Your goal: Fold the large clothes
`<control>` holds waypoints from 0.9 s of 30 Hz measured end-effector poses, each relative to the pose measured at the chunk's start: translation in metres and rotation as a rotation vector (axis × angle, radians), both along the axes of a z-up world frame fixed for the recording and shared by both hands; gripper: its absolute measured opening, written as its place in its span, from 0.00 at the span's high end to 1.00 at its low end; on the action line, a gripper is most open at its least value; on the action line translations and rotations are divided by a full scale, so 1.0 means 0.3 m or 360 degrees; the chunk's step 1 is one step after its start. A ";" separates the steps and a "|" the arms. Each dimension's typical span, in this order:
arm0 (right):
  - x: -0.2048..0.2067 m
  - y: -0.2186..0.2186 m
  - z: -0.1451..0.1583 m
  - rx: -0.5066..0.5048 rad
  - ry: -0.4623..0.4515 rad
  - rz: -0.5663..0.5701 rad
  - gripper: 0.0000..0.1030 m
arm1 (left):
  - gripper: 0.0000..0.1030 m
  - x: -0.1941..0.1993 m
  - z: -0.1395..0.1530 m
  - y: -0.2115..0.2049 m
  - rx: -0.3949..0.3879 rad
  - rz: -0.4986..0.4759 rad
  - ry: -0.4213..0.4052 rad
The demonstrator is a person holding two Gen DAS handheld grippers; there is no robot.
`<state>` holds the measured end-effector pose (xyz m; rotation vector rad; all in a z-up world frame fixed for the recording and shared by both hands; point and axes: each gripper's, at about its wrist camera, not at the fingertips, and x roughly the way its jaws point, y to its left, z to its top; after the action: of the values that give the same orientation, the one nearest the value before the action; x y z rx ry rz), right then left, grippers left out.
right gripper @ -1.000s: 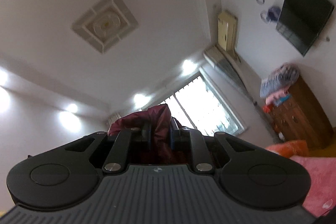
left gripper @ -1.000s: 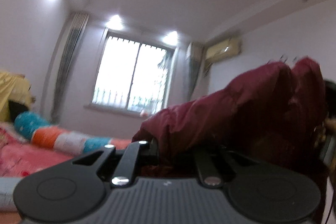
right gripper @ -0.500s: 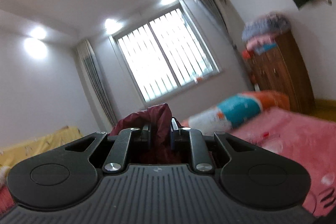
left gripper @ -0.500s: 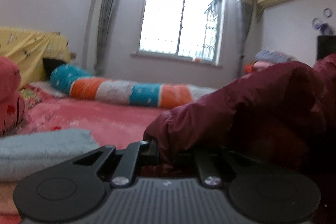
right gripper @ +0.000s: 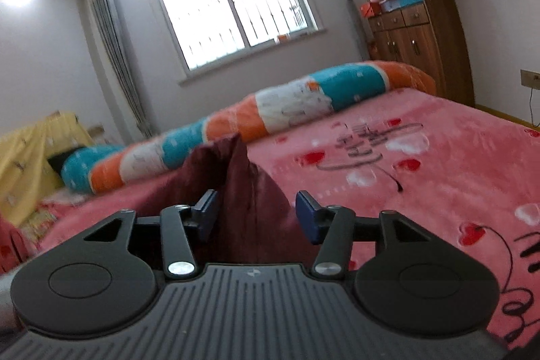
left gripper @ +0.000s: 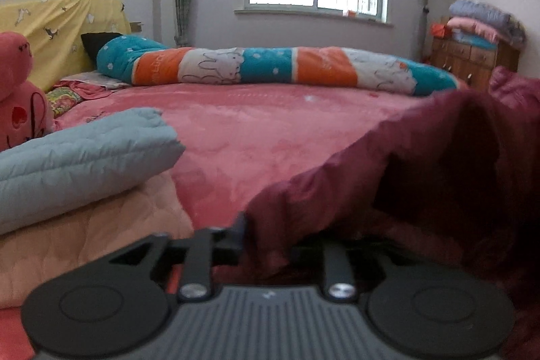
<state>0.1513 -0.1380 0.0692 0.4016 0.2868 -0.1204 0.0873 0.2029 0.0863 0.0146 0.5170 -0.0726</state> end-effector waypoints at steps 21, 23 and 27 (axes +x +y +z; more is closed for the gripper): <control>-0.542 0.026 0.047 -0.0376 0.0363 0.0008 0.02 | 0.05 -0.101 0.124 0.136 0.0224 0.0060 -0.0093; -0.600 0.005 0.022 -0.0387 0.0456 -0.0002 0.02 | 0.02 -0.123 0.123 0.156 0.0200 0.0094 -0.0085; -0.720 -0.028 0.000 -0.0425 0.0607 -0.0065 0.02 | 0.01 -0.165 0.126 0.197 0.0174 0.0165 -0.0033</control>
<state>-0.0647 -0.1463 0.0692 0.1158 0.6308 -0.2732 0.0378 0.2621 0.1241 0.0950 0.4997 0.0568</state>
